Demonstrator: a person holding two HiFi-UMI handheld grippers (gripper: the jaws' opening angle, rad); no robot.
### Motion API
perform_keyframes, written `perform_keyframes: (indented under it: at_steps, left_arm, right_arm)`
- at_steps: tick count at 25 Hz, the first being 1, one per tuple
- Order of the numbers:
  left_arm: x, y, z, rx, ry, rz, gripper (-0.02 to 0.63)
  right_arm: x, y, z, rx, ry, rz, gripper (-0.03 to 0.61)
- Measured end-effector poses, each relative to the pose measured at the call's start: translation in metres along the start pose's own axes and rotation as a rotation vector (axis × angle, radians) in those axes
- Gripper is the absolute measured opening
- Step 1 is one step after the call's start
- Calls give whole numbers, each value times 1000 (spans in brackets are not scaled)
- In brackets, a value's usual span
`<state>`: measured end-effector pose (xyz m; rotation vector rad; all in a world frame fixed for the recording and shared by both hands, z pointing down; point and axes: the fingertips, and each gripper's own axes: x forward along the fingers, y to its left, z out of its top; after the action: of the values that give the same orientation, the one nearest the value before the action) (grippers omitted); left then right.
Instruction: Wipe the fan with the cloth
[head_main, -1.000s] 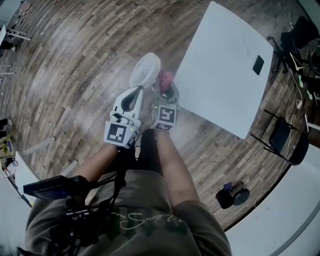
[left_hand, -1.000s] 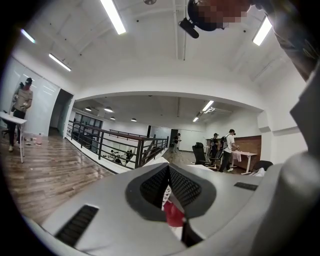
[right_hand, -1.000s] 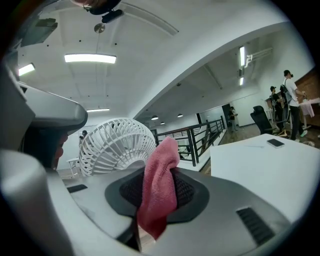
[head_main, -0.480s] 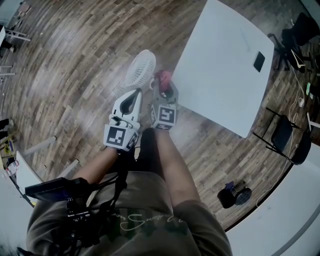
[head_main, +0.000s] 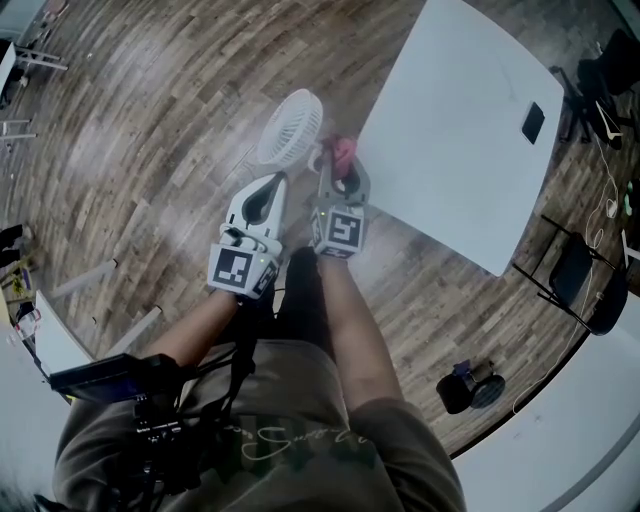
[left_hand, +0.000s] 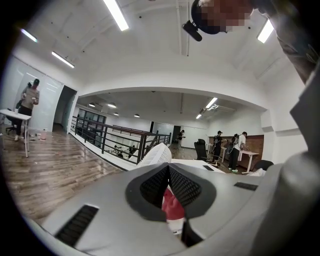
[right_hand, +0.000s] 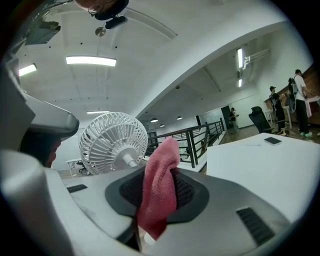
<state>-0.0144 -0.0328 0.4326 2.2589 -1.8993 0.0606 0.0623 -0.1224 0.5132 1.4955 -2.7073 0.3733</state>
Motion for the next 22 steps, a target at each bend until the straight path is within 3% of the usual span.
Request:
perform_keyframes:
  at_steps: [22]
  left_arm:
    - [14, -26, -27, -20, 70, -43, 18]
  right_arm:
    - [-9, -24, -42, 44, 63, -25, 106]
